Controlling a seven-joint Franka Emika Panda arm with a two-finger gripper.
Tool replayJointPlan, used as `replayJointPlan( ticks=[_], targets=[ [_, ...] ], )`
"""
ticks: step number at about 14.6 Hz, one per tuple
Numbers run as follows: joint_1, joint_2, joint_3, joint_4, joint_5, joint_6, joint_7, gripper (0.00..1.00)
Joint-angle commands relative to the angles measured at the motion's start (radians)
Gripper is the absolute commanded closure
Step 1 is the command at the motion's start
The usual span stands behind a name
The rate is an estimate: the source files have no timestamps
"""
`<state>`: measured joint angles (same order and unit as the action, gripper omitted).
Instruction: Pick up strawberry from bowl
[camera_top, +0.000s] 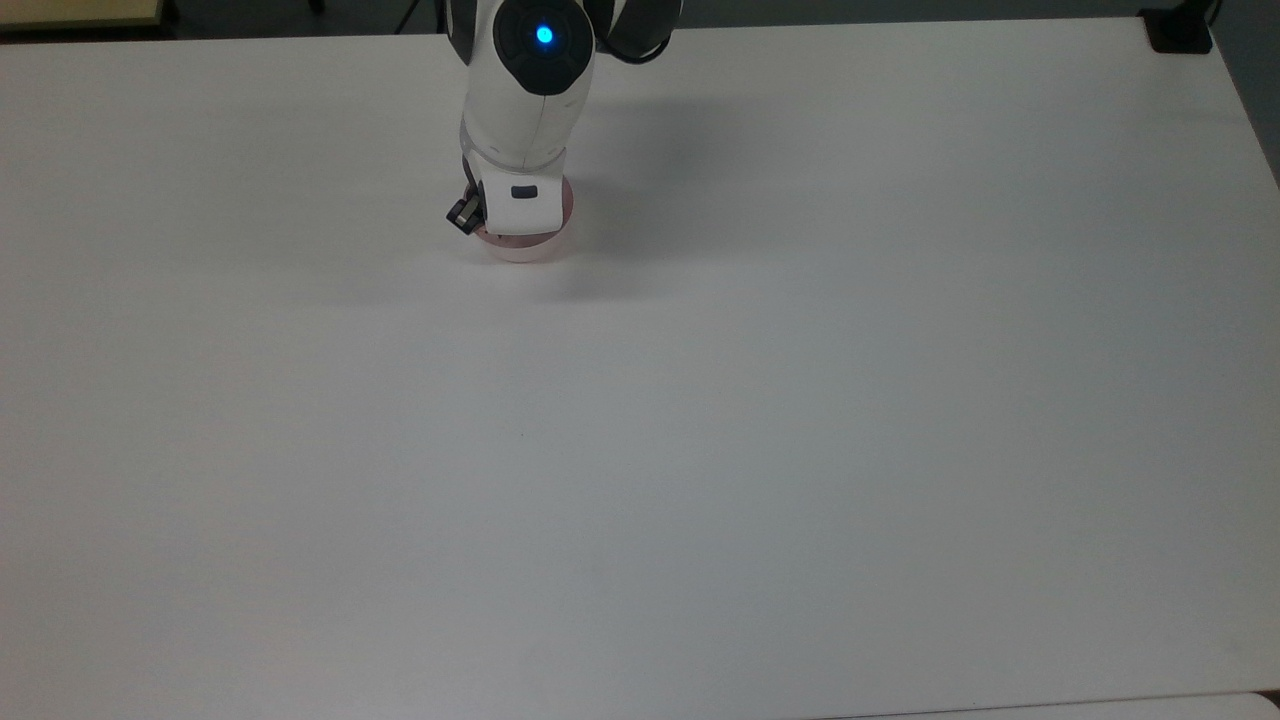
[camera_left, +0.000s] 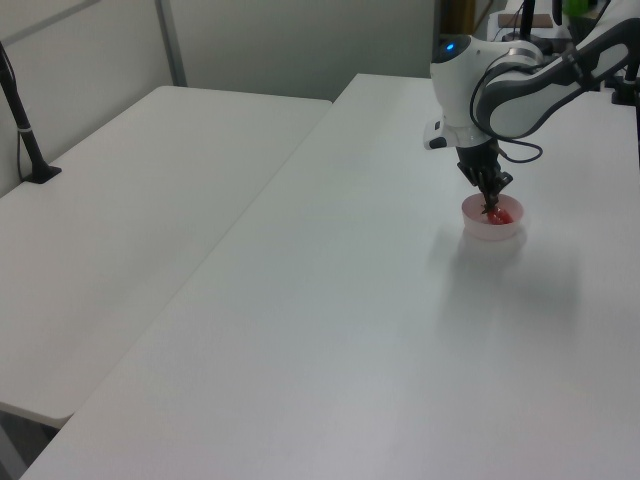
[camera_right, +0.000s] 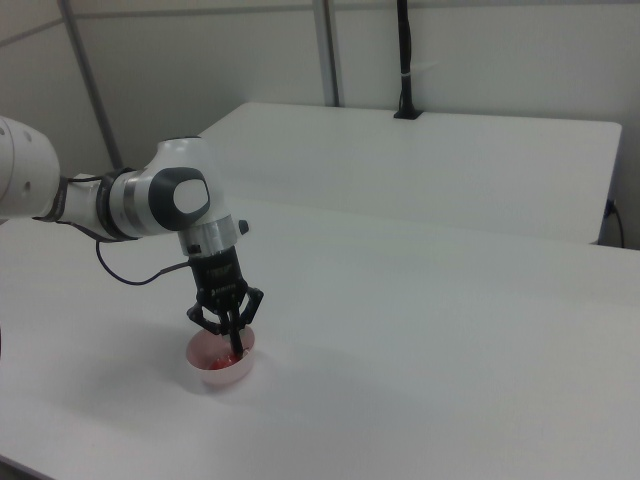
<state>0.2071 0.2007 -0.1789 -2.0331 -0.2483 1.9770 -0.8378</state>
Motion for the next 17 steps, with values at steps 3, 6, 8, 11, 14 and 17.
replayJointPlan(
  ticks=[3, 6, 8, 11, 14, 17],
  targets=[
    [0.025, -0.023, -0.017, -0.012, -0.011, -0.017, -0.009, 1.00],
    [0.026, -0.040, -0.017, 0.008, 0.001, -0.066, -0.010, 1.00],
    [0.026, -0.049, -0.016, 0.030, 0.012, -0.081, -0.003, 1.00],
    [0.026, -0.055, -0.017, 0.092, 0.063, -0.148, -0.009, 1.00],
    [0.023, -0.064, -0.017, 0.162, 0.106, -0.227, -0.014, 1.00],
    [0.011, -0.104, -0.043, 0.180, 0.133, -0.247, -0.010, 1.00]
  ],
)
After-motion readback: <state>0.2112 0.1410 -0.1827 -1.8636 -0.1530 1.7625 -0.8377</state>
